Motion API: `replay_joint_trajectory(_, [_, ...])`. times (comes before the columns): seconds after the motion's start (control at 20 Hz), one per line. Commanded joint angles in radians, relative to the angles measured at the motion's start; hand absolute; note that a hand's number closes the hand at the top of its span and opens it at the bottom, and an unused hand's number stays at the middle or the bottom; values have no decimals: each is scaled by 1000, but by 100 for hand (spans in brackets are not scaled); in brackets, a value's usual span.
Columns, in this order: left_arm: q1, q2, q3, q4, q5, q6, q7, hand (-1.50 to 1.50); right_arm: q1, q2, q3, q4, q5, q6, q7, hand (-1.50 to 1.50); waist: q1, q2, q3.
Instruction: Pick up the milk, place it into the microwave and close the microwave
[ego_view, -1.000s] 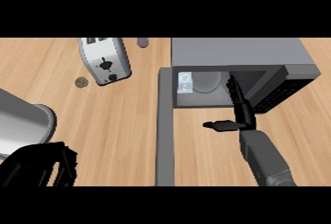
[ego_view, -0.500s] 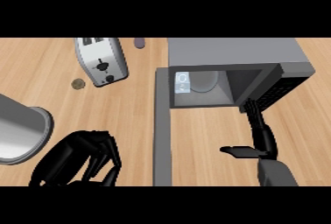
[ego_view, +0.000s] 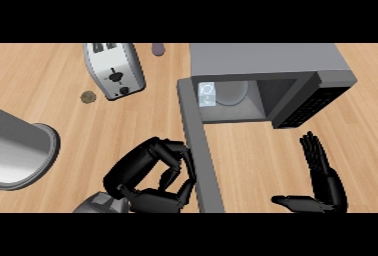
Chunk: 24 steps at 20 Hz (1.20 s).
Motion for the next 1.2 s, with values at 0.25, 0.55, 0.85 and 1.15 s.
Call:
replay_joint_trajectory(0.25, [-66,1,-163,377,-163,216,-166,150,128,-46,31,-217,-47,119,-10,-150,-26,19,-2])
replay_joint_trajectory(0.55, [-124,1,-259,496,-71,433,-294,150,156,-62,39,-362,-126,191,49,-150,-40,23,-3])
replay_joint_trajectory(0.85, [-219,1,-390,698,87,601,-359,150,269,-81,66,-545,-176,239,117,-150,-67,25,-4])
replay_joint_trajectory(1.15, [-295,1,-504,743,245,711,-411,150,233,-135,54,-656,-283,299,246,-150,-105,36,-8])
